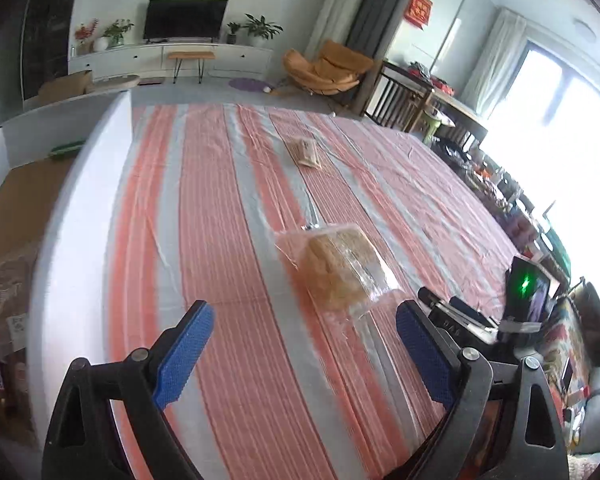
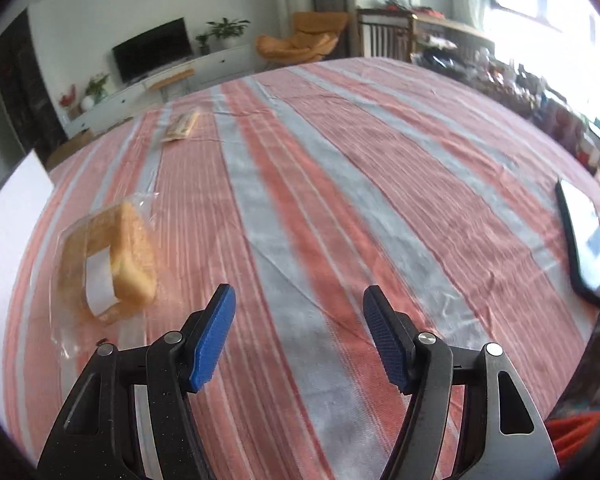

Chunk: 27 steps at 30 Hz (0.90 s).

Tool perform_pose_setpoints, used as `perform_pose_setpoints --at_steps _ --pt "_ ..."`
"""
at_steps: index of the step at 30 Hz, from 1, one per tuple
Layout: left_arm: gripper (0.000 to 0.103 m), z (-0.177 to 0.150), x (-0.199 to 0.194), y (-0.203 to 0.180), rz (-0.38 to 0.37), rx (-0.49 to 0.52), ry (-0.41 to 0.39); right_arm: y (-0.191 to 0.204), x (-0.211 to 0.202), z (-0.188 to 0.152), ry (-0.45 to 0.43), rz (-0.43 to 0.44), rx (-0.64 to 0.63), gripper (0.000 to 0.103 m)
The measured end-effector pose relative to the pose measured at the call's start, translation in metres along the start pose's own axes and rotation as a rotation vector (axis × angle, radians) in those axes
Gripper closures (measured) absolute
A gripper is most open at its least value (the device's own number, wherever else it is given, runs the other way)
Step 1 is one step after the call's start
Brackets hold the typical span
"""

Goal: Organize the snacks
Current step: 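Move both open tools back over the remaining snacks on the table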

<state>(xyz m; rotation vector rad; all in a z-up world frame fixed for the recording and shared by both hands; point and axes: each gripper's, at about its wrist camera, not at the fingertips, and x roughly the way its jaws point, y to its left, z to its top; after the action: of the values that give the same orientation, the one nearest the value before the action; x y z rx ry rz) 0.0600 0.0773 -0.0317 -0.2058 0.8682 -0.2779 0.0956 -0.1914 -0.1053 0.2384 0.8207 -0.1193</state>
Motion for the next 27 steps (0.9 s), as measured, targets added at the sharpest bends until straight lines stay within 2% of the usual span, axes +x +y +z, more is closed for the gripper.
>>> perform_pose_setpoints --at_steps 4,9,11,13,18,20,27 --pt "0.011 -0.010 0.048 -0.008 0.080 0.057 0.062 -0.018 0.000 0.003 0.005 0.032 0.088 0.034" --pt "0.011 -0.033 0.091 0.016 0.173 0.059 0.114 -0.032 -0.005 -0.002 -0.010 0.062 0.162 0.034" --pt "0.011 -0.039 0.097 0.026 0.195 0.043 0.120 -0.028 -0.005 -0.002 -0.013 0.058 0.160 0.033" --pt "0.011 -0.041 0.099 0.026 0.223 0.068 0.083 -0.025 -0.005 -0.003 -0.012 0.052 0.148 0.032" --pt "0.005 -0.042 0.097 0.016 0.269 0.121 0.081 -0.027 -0.003 -0.004 -0.018 0.061 0.156 0.031" --pt "0.000 -0.040 0.098 0.019 0.273 0.102 0.084 -0.027 -0.004 -0.005 -0.021 0.065 0.160 0.031" --pt "0.000 -0.040 0.095 0.018 0.281 0.100 0.083 -0.025 -0.003 -0.006 -0.025 0.071 0.153 0.026"
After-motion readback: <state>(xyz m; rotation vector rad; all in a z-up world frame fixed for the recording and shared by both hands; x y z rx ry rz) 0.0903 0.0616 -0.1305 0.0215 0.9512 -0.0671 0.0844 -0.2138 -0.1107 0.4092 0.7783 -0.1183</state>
